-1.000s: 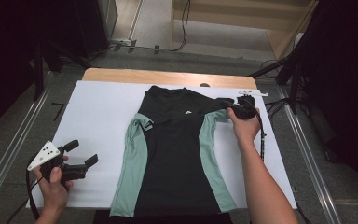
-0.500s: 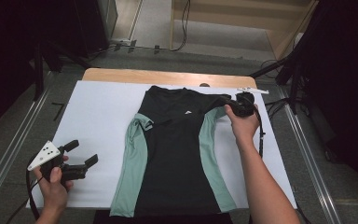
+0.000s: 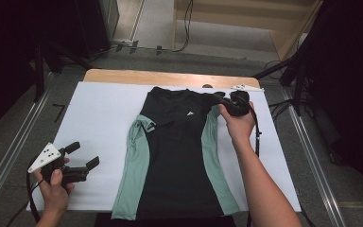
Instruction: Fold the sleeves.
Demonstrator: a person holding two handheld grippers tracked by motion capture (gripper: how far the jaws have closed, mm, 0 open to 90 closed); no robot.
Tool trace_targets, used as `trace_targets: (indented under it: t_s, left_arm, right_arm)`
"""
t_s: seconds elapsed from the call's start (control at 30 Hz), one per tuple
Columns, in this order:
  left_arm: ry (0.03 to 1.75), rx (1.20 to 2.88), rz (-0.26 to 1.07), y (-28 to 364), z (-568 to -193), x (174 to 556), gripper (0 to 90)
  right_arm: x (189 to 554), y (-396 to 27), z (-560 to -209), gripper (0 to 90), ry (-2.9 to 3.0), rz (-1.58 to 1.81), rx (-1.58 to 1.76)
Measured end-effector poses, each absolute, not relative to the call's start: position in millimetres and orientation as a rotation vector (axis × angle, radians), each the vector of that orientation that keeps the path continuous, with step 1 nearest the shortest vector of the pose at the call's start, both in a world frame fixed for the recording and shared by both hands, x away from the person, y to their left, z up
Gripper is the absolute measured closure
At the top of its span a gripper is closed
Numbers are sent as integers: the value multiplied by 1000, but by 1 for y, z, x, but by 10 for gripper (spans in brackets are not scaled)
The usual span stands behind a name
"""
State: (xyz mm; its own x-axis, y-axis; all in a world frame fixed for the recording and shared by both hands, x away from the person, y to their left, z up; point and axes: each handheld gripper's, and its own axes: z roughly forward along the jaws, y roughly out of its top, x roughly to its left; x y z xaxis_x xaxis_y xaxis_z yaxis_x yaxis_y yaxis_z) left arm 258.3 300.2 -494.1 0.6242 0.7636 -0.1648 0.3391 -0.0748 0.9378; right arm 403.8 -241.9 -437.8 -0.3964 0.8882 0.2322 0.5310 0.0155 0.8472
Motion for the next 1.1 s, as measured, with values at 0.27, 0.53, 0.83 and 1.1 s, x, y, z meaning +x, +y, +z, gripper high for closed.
trace_targets:
  t_s: [0.27,0.53,0.83,1.1]
  left_arm:
    - [917,1670,445,300,-494,258,0]
    - [916,1672,446,300,-494,258,0]
    - [915,1671,444,300,-494,258,0]
    - [915,1670,443,300,-494,259,0]
  right_arm:
    - [403,-225,-432,871,1964,1343,1401]
    - [402,-208,-430,871,1993,1365,1368]
    - [401,-192,-428,871,2027,1383,1338]
    - [403,-182,-434,871,2067,1355,1328]
